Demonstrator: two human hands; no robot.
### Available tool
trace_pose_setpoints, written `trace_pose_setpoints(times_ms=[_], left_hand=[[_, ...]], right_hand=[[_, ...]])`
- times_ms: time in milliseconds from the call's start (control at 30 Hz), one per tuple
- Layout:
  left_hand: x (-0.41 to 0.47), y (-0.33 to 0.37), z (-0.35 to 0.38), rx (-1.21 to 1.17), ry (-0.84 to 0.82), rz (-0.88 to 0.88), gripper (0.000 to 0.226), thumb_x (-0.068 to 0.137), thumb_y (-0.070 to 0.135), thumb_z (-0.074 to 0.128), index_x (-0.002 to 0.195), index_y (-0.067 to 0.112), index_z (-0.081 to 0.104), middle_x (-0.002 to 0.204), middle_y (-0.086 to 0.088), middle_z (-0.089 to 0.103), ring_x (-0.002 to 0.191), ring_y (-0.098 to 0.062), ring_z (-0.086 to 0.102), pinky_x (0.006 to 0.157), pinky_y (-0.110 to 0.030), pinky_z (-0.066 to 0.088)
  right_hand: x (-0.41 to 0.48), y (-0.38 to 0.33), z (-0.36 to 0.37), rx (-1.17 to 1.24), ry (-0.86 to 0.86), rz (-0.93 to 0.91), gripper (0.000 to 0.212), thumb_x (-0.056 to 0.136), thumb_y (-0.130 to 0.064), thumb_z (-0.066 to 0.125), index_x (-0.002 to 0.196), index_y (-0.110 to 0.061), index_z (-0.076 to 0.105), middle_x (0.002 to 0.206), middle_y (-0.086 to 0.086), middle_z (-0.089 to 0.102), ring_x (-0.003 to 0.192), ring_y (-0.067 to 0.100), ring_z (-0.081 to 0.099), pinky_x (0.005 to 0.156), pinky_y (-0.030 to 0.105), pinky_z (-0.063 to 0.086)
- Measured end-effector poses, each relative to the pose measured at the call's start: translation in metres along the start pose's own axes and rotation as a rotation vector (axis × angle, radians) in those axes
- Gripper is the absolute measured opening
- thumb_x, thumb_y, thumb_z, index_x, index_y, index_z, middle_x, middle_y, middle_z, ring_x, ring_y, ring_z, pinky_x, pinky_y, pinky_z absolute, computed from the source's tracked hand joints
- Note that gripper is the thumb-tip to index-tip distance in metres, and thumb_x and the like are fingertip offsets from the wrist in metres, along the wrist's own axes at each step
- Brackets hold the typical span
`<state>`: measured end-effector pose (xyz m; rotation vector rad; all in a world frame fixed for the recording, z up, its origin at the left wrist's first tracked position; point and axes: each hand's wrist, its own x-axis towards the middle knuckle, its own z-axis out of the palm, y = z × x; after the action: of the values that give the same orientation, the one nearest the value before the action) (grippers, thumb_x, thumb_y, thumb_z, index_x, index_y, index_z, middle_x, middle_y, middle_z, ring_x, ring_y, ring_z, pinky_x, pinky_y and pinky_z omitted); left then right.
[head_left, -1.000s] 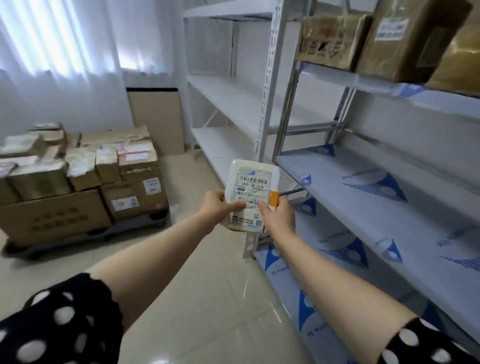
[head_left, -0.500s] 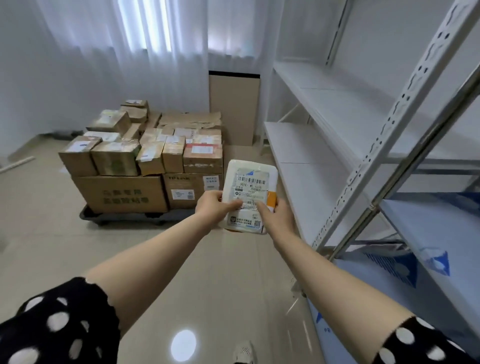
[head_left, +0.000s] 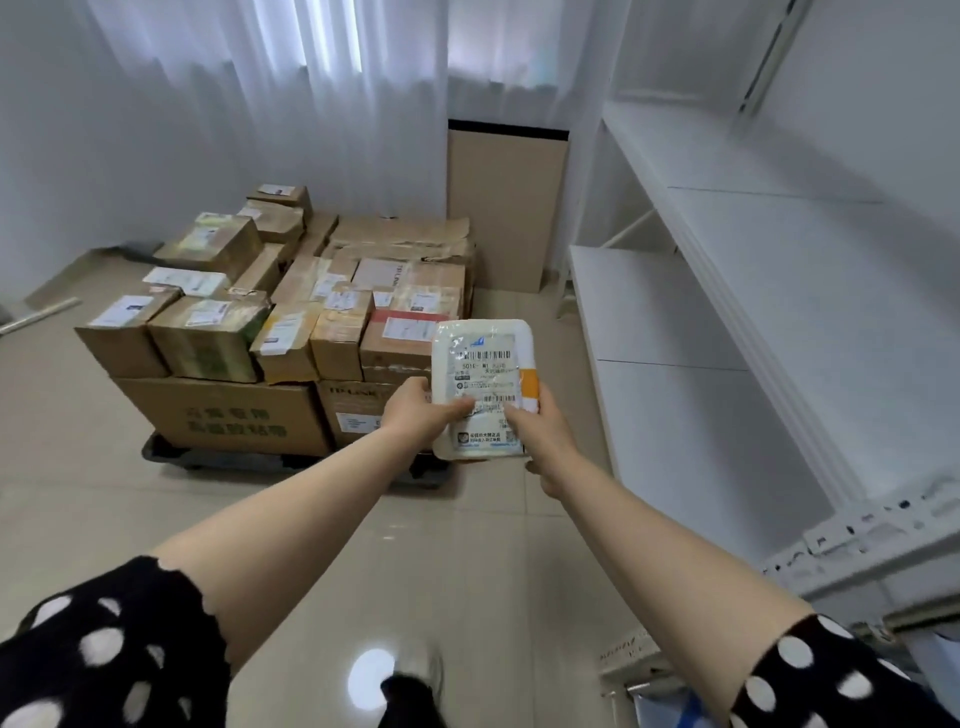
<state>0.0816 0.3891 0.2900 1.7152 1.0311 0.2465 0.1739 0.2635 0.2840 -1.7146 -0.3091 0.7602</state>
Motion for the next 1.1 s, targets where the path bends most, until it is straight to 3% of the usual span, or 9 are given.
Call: trace_pose_setpoints(times_ms=[200, 400, 500, 567, 667, 767, 867, 933, 1100], left_hand=[[0.133, 0.037, 0.007, -0.002, -0.065, 0.048, 0.031, 0.084, 0.031, 0.071, 0.106, 0.015, 0.059, 0.098, 0.004, 0.063, 0.087, -0.015, 0.06, 0.072, -0.029, 0.05], [0.272, 0.074, -0.002, -0.096, -0.074, -0.052, 0.023, 0.083, 0.032, 0.072, 0.095, 0.017, 0.06, 0.1, -0.004, 0.069, 0.091, -0.021, 0.067, 0.084, -0.036, 0.055], [0.33, 0.089, -0.007, -0.12, -0.083, -0.107, 0.02, 0.082, 0.031, 0.073, 0.087, 0.017, 0.06, 0.097, -0.006, 0.071, 0.084, -0.02, 0.069, 0.079, -0.035, 0.058], [0.364, 0.097, -0.009, -0.096, -0.085, -0.127, 0.022, 0.082, 0.031, 0.073, 0.09, 0.016, 0.061, 0.095, -0.006, 0.071, 0.084, -0.021, 0.07, 0.08, -0.037, 0.058], [0.416, 0.108, -0.011, -0.11, -0.098, -0.162, 0.023, 0.084, 0.029, 0.071, 0.096, 0.012, 0.062, 0.096, -0.007, 0.071, 0.087, -0.022, 0.07, 0.083, -0.041, 0.058], [0.474, 0.115, -0.013, -0.154, -0.097, -0.193, 0.033, 0.087, 0.03, 0.068, 0.106, 0.004, 0.063, 0.096, -0.009, 0.071, 0.085, -0.024, 0.068, 0.081, -0.041, 0.058], [0.536, 0.122, -0.016, -0.107, -0.023, -0.222, 0.04, 0.087, 0.036, 0.066, 0.113, 0.006, 0.06, 0.095, -0.005, 0.066, 0.075, -0.018, 0.059, 0.069, -0.035, 0.053], [0.578, 0.13, -0.017, -0.1, 0.043, -0.249, 0.047, 0.088, 0.034, 0.066, 0.123, 0.007, 0.054, 0.105, -0.006, 0.062, 0.084, -0.019, 0.059, 0.074, -0.034, 0.052], [0.681, 0.155, -0.022, -0.045, 0.184, -0.297, 0.076, 0.089, 0.027, 0.066, 0.15, 0.014, 0.023, 0.145, -0.013, 0.041, 0.108, -0.027, 0.053, 0.093, -0.042, 0.049]], right_hand=[[0.129, -0.025, 0.005, -0.033, 0.015, 0.0, 0.033, 0.089, -0.014, 0.059, 0.119, -0.025, 0.052, 0.112, -0.003, 0.065, 0.096, 0.016, 0.064, 0.062, 0.022, 0.044], [0.267, -0.068, 0.019, -0.04, -0.043, 0.008, 0.04, 0.084, -0.008, 0.069, 0.121, -0.017, 0.056, 0.115, 0.005, 0.067, 0.104, 0.022, 0.064, 0.081, 0.03, 0.051], [0.324, -0.087, 0.027, -0.03, -0.035, 0.082, 0.024, 0.085, -0.013, 0.069, 0.106, -0.019, 0.058, 0.106, 0.004, 0.066, 0.091, 0.02, 0.059, 0.073, 0.031, 0.045], [0.358, -0.096, 0.032, -0.013, -0.056, 0.129, 0.016, 0.088, -0.012, 0.066, 0.096, -0.022, 0.056, 0.103, 0.004, 0.063, 0.091, 0.019, 0.056, 0.083, 0.038, 0.046], [0.412, -0.107, 0.037, 0.038, -0.08, 0.174, 0.024, 0.09, -0.006, 0.063, 0.11, -0.014, 0.055, 0.114, 0.01, 0.064, 0.103, 0.026, 0.062, 0.097, 0.045, 0.047], [0.478, -0.118, 0.041, 0.049, -0.117, 0.184, 0.028, 0.09, -0.003, 0.062, 0.116, -0.009, 0.053, 0.116, 0.012, 0.064, 0.106, 0.028, 0.063, 0.092, 0.041, 0.051], [0.552, -0.127, 0.047, 0.025, -0.2, 0.184, 0.018, 0.091, -0.001, 0.059, 0.103, -0.014, 0.053, 0.101, 0.004, 0.065, 0.088, 0.019, 0.063, 0.073, 0.027, 0.054], [0.603, -0.136, 0.051, 0.004, -0.273, 0.181, 0.019, 0.092, 0.0, 0.058, 0.091, -0.019, 0.053, 0.089, -0.002, 0.063, 0.076, 0.012, 0.061, 0.062, 0.021, 0.052], [0.722, -0.144, 0.06, -0.112, -0.382, 0.186, 0.024, 0.089, -0.002, 0.061, 0.085, -0.024, 0.053, 0.086, -0.004, 0.062, 0.075, 0.012, 0.058, 0.065, 0.026, 0.045]])
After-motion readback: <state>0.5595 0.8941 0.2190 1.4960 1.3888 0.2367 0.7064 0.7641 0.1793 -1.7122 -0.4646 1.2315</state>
